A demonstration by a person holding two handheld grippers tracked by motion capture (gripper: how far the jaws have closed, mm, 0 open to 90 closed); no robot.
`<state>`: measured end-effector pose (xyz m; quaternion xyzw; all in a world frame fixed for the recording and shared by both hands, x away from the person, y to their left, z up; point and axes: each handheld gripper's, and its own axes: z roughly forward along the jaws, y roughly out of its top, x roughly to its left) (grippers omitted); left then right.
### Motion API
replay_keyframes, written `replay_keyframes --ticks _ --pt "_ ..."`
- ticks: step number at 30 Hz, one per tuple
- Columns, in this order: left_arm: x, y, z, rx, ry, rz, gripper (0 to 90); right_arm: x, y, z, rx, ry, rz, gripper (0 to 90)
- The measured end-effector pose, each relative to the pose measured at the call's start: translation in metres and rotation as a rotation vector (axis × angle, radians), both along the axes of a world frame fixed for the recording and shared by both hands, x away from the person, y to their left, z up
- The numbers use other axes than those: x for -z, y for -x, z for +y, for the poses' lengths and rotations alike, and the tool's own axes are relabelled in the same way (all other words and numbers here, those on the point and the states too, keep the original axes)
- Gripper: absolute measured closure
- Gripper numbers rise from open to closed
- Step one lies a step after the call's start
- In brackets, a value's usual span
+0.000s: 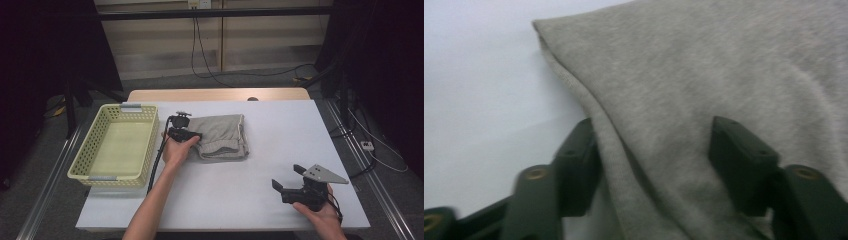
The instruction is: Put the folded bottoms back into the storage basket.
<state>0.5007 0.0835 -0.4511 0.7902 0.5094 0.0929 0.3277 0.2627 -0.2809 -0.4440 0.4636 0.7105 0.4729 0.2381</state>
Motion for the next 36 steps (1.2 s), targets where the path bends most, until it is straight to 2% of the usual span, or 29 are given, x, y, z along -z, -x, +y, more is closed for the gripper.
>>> replay_keyframes --ticks 1,2,3,6,7,8,9,10,13,14,15,18,26,36 --pt "0.000 0.000 -0.002 0.002 0.021 0.011 46.8 0.000 0.000 0.000 0.001 0.000 0.001 4.7" --pt "0.000 0.000 -0.002 0.002 0.021 0.011 47.0 0.000 0.000 0.000 0.001 0.000 0.001 4.7" --pt "-0.001 0.000 -0.004 -0.012 0.015 0.014 47.0 0.000 0.000 0.000 0.002 0.000 0.003 4.7" --pt "-0.002 0.000 -0.010 0.014 -0.027 0.005 48.8 0.001 -0.001 -0.002 0.010 -0.011 0.015 4.7" --pt "-0.001 0.000 -0.011 0.018 -0.017 0.002 48.8 0.001 -0.001 -0.002 0.010 -0.011 0.015 4.7" --pt "-0.001 0.001 -0.012 0.023 -0.005 -0.001 56.3 0.001 -0.001 -0.002 0.012 -0.009 0.014 4.7" --pt "0.000 0.001 -0.013 0.030 0.003 -0.001 56.3 0.001 -0.001 -0.002 0.012 -0.009 0.014 4.7" --pt "0.000 0.001 -0.013 0.034 0.002 -0.003 59.3 0.001 -0.001 -0.002 0.011 -0.008 0.015 4.8" --pt "0.000 0.004 -0.016 0.043 -0.023 -0.019 60.6 0.002 -0.002 -0.001 0.005 -0.005 0.021 4.8" --pt "0.000 0.004 -0.017 0.046 -0.016 -0.021 60.6 0.002 -0.002 -0.001 0.005 -0.005 0.021 4.8" --pt "0.000 0.004 -0.017 0.055 -0.008 -0.012 67.7 0.002 -0.002 0.000 0.001 -0.002 0.020 4.8" --pt "0.000 0.005 -0.018 0.051 0.008 -0.004 72.2 0.002 -0.002 0.001 -0.002 -0.001 0.021 4.8" --pt "0.000 0.003 -0.015 0.026 0.049 0.024 76.1 0.001 -0.002 -0.001 0.009 -0.004 0.016 5.5" --pt "-0.014 0.001 -0.001 0.054 0.122 -0.006 76.5 0.001 -0.001 -0.003 0.019 -0.009 0.013 5.6"
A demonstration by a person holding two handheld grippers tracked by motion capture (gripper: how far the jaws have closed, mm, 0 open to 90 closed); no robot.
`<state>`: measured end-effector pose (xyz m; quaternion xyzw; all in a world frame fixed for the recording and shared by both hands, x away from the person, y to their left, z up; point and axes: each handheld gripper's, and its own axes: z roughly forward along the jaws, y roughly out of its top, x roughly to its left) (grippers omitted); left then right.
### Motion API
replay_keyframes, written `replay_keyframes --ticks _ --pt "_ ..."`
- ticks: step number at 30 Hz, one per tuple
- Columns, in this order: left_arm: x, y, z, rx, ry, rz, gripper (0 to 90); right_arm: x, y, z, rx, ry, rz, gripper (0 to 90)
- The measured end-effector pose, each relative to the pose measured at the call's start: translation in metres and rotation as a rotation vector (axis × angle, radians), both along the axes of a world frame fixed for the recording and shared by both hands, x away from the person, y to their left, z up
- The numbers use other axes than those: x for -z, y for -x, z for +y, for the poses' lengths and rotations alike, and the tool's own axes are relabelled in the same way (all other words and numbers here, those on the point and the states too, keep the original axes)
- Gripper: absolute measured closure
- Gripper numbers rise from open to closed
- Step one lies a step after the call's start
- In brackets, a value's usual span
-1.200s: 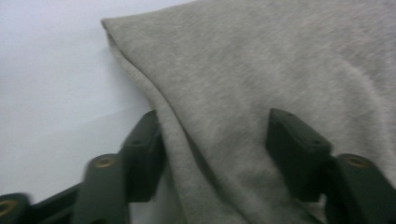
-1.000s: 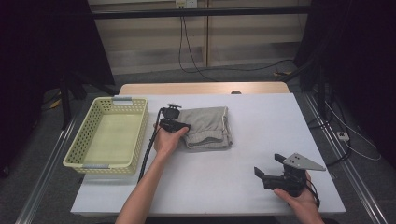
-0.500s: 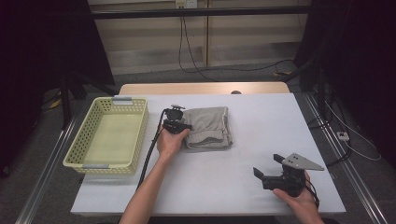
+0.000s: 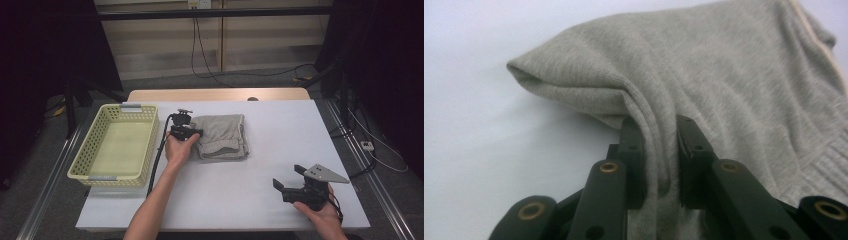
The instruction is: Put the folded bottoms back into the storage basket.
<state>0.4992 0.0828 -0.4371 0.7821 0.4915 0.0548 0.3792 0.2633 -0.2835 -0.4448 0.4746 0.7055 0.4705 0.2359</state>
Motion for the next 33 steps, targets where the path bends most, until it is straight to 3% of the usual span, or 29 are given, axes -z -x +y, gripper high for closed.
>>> replay_keyframes --ticks 7,20,22,25,33 --pt "-0.014 0.001 0.007 0.025 0.051 -0.062 76.7 0.001 -0.001 -0.001 0.006 -0.003 -0.001 5.6" --pt "-0.045 0.010 0.028 0.031 0.055 -0.165 76.8 0.001 -0.001 0.000 0.011 0.007 -0.003 5.6" --pt "-0.050 0.013 0.030 0.037 0.022 -0.197 76.8 0.001 -0.001 0.000 0.011 0.006 -0.001 5.6" --pt "-0.056 0.016 0.033 0.036 0.012 -0.212 76.8 0.001 -0.002 0.000 0.010 0.008 -0.001 5.6" --pt "-0.070 0.027 0.039 0.037 0.045 -0.269 77.0 0.001 -0.002 0.000 0.012 0.009 0.000 5.6"
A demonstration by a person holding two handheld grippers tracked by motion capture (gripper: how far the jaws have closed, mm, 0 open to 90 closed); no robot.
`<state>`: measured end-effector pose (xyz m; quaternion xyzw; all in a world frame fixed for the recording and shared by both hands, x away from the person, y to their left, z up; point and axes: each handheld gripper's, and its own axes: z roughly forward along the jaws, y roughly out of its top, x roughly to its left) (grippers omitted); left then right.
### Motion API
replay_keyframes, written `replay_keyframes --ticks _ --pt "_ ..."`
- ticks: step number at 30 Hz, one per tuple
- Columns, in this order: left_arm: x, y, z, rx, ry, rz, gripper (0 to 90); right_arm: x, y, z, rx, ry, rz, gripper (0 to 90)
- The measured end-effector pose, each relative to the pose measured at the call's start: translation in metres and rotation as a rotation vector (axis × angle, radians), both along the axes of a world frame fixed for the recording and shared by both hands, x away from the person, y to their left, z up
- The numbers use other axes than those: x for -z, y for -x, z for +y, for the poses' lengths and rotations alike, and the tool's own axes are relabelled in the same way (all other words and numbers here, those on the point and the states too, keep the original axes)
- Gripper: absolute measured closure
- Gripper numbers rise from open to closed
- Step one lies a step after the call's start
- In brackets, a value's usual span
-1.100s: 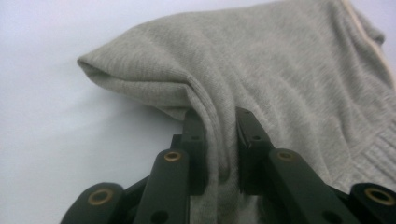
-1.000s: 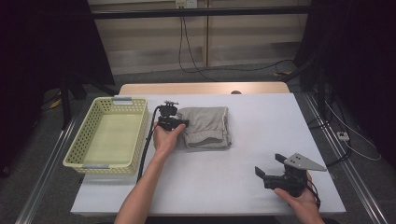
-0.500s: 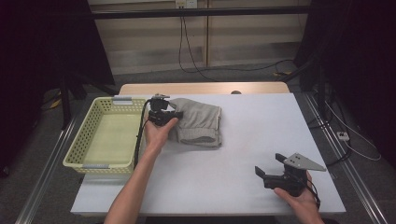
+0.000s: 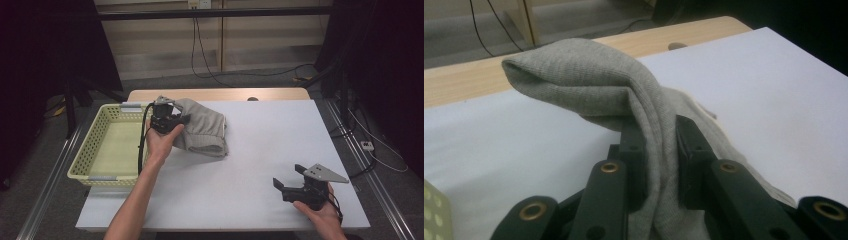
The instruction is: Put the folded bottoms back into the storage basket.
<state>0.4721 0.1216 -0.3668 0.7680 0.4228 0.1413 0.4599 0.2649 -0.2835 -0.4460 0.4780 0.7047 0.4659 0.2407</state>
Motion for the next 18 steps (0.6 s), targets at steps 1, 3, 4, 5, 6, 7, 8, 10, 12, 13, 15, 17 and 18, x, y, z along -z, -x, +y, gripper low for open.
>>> replay_keyframes --ticks 1,3,4,5,6,7,8,10,12,13,15,17,18 --pt "-0.002 0.002 0.001 0.010 -0.020 -0.004 77.0 0.000 0.000 0.000 0.000 0.001 0.000 5.6" --pt "-0.006 0.008 0.002 0.021 -0.041 -0.015 77.0 0.000 0.000 0.000 0.001 0.003 -0.001 5.6" --pt "-0.008 0.011 0.003 0.025 -0.042 -0.021 77.0 0.000 0.000 0.000 0.001 0.003 -0.001 5.6" --pt "-0.010 0.014 0.005 0.024 -0.029 -0.026 77.0 0.000 0.000 -0.001 0.001 0.004 -0.002 5.6" --pt "-0.012 0.016 0.007 0.024 -0.027 -0.033 77.0 0.000 0.000 -0.001 0.003 0.004 -0.003 5.6" --pt "-0.014 0.018 0.009 0.022 -0.030 -0.046 77.0 0.000 0.000 -0.001 0.005 0.004 0.000 5.6" --pt "-0.016 0.021 0.010 0.018 -0.032 -0.052 77.0 0.000 0.000 -0.001 0.008 0.007 0.000 5.6" --pt "-0.017 0.024 0.012 0.021 -0.038 -0.067 77.0 0.000 0.000 -0.001 0.006 0.007 0.003 5.6" --pt "-0.019 0.028 0.015 0.017 -0.032 -0.074 77.1 0.000 0.000 0.001 0.005 0.008 0.004 5.6" --pt "-0.021 0.029 0.017 0.018 -0.029 -0.082 77.1 0.001 -0.001 0.001 0.003 0.010 0.003 5.6" --pt "-0.023 0.031 0.020 0.010 -0.027 -0.096 77.1 0.001 -0.002 0.001 0.001 0.012 0.005 5.6" --pt "-0.025 0.032 0.024 0.001 -0.019 -0.101 77.2 0.001 -0.003 0.002 -0.003 0.010 0.005 5.6" --pt "-0.026 0.032 0.025 0.001 -0.020 -0.101 77.2 0.001 -0.002 0.002 -0.006 0.009 0.004 5.6"
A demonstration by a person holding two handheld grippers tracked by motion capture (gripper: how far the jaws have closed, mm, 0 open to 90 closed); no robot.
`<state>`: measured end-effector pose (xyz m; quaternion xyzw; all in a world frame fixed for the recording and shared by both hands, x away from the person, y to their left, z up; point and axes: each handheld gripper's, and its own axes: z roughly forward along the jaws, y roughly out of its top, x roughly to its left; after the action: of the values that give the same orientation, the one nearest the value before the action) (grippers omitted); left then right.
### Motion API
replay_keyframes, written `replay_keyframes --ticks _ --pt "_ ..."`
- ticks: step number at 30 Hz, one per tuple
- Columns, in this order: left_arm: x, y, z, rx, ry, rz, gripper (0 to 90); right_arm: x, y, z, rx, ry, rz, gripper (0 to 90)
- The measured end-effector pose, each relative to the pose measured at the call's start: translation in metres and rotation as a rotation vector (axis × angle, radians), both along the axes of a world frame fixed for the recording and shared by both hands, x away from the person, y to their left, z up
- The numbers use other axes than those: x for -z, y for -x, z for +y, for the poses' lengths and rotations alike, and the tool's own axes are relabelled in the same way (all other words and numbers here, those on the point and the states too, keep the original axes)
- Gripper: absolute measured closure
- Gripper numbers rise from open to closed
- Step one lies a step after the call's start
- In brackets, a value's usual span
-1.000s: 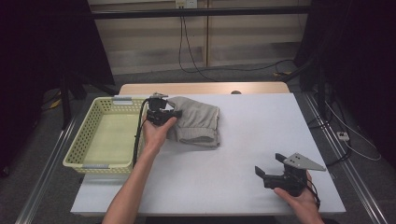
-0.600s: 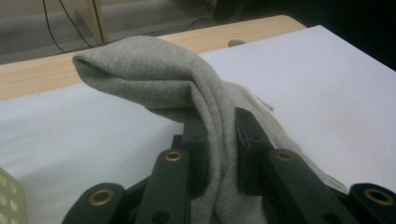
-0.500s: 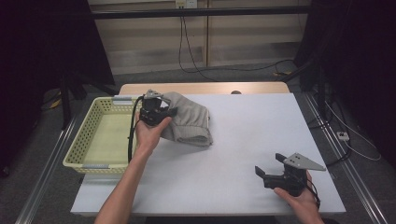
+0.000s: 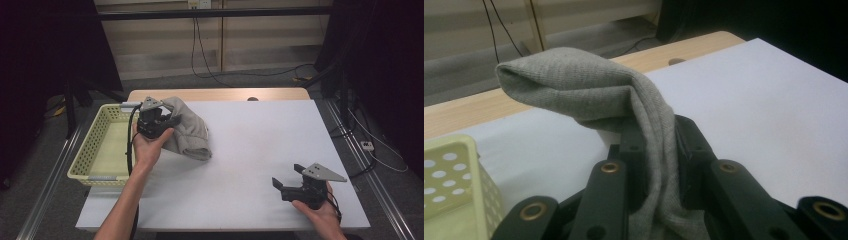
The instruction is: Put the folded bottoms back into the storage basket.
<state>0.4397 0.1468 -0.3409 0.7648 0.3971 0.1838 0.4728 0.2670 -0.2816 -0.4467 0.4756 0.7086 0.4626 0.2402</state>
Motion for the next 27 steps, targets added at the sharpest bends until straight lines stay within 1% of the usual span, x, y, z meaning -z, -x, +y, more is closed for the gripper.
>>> replay_keyframes --ticks 1,3,5,8,9,12,13,20,25,26,27 --pt "0.000 0.000 0.001 -0.002 0.009 -0.003 77.2 0.000 0.001 0.000 -0.004 0.000 -0.003 5.6" --pt "-0.002 0.001 0.003 0.001 0.007 -0.003 77.2 -0.001 0.001 0.000 -0.005 0.000 -0.004 5.6" --pt "-0.006 0.002 0.005 -0.003 0.020 -0.010 77.2 -0.001 0.002 -0.001 -0.008 0.002 -0.009 5.6" --pt "-0.011 0.006 0.004 0.003 0.007 -0.035 77.2 -0.001 0.002 -0.001 -0.007 0.000 -0.011 5.2" --pt "-0.013 0.007 0.004 0.005 0.003 -0.037 77.2 -0.001 0.002 -0.001 -0.007 -0.001 -0.012 5.1" --pt "-0.018 0.009 0.007 0.011 0.013 -0.046 77.2 -0.001 0.002 -0.001 -0.010 0.001 -0.013 5.0" --pt "-0.020 0.010 0.008 0.015 0.010 -0.049 77.2 -0.001 0.002 -0.001 -0.011 0.006 -0.014 5.0" --pt "-0.028 0.013 0.017 0.022 0.039 -0.062 77.3 -0.001 0.002 0.000 -0.014 0.008 -0.011 5.0" --pt "-0.035 0.016 0.025 0.013 0.056 -0.075 77.3 -0.001 0.001 0.000 -0.015 0.005 -0.010 5.0" --pt "-0.038 0.016 0.028 0.018 0.073 -0.074 77.3 -0.001 0.001 0.000 -0.016 0.004 -0.010 5.0" --pt "-0.038 0.016 0.028 0.018 0.073 -0.074 77.3 -0.001 0.001 0.000 -0.016 0.004 -0.010 5.0"
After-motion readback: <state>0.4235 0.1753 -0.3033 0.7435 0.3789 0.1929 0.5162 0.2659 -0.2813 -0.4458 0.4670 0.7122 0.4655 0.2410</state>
